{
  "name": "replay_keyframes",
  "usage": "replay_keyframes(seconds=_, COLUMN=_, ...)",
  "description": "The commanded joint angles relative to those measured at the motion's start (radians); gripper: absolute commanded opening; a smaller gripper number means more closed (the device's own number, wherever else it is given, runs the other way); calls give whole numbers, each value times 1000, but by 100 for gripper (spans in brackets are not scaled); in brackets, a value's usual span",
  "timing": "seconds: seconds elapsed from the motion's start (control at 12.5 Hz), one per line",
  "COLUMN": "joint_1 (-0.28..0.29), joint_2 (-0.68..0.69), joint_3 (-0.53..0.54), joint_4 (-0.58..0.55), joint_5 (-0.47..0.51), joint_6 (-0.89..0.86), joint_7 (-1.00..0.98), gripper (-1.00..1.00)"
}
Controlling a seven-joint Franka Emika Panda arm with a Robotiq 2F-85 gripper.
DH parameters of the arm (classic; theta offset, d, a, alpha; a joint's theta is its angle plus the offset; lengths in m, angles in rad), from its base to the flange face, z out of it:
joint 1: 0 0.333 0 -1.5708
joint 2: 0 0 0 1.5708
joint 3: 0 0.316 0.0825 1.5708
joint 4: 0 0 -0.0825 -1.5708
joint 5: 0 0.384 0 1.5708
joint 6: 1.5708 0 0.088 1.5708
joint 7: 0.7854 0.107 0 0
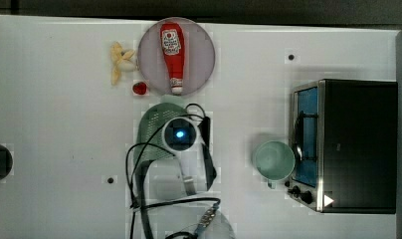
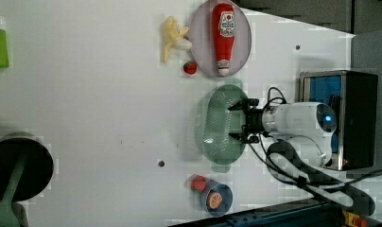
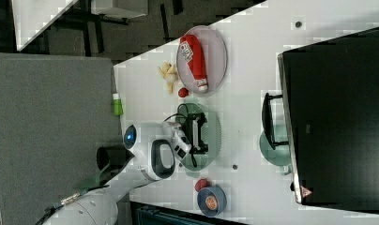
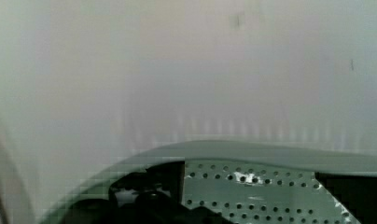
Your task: Drag strainer left to right.
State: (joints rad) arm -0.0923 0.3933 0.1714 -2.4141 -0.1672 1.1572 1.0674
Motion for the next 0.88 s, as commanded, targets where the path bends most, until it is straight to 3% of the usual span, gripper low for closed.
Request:
replay_keyframes(seconds=0.08, joint_1=-47, joint_2=-15, joint_3=-70, joint_4=6, joint_5=-3, joint_6=8, joint_7=-162, gripper=100)
replay_keyframes(seconds=0.88, joint_1=-77, joint_2=-15, joint_3=-217, joint_4=12, joint_5=-3, joint_6=42, joint_7=-298, gripper=100)
